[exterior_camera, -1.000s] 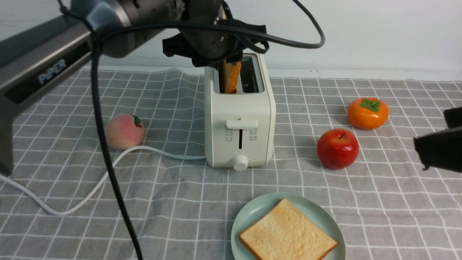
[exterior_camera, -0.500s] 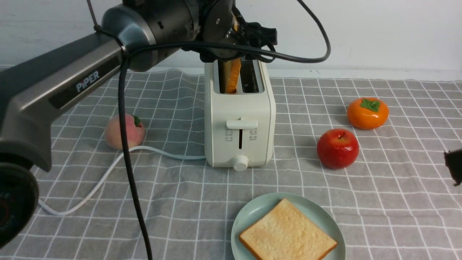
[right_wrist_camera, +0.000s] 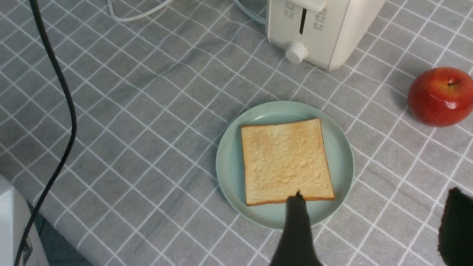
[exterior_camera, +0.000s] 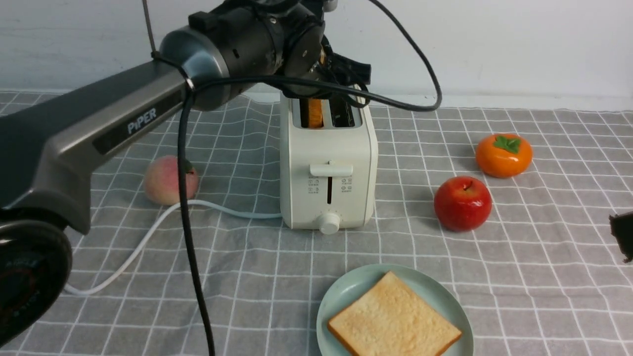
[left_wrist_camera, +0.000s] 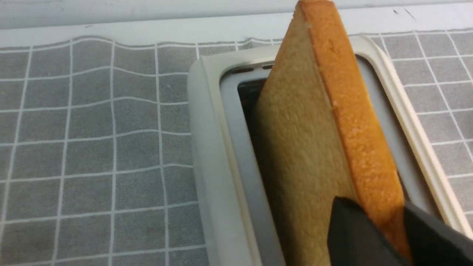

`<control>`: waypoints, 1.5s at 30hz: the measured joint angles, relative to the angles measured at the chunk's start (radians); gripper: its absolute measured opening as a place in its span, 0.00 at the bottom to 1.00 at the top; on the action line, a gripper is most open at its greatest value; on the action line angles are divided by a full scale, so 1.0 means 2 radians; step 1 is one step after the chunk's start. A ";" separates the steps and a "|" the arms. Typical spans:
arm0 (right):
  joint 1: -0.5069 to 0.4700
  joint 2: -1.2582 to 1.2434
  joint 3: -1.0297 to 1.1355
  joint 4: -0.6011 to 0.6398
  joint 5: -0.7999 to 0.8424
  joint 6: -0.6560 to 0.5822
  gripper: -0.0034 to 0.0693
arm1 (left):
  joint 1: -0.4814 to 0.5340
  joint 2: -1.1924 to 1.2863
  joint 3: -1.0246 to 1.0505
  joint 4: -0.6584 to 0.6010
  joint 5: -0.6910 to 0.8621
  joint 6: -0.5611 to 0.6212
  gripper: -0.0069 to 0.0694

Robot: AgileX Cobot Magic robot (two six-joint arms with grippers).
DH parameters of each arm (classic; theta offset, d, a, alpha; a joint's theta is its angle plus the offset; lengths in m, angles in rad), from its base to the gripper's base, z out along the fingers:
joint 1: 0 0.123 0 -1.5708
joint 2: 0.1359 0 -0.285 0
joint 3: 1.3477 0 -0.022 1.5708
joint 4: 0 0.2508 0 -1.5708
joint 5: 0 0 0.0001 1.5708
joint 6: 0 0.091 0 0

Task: Take toasted bread from bread machine on grey coffee table place on plate.
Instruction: 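Reach for a toast slice standing in the toaster with the left gripper, then place the slice of bread on the plate with the left gripper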

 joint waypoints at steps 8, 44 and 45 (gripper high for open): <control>0.000 0.000 0.000 -0.005 -0.039 0.000 0.72 | 0.000 -0.185 0.000 -0.004 0.091 0.067 0.20; 0.000 0.035 0.000 0.052 -0.070 0.000 0.72 | 0.000 -0.272 0.598 -0.971 -0.027 0.868 0.20; 0.000 0.035 0.000 0.052 -0.066 0.000 0.72 | 0.000 -0.261 0.598 -0.978 -0.042 0.858 0.20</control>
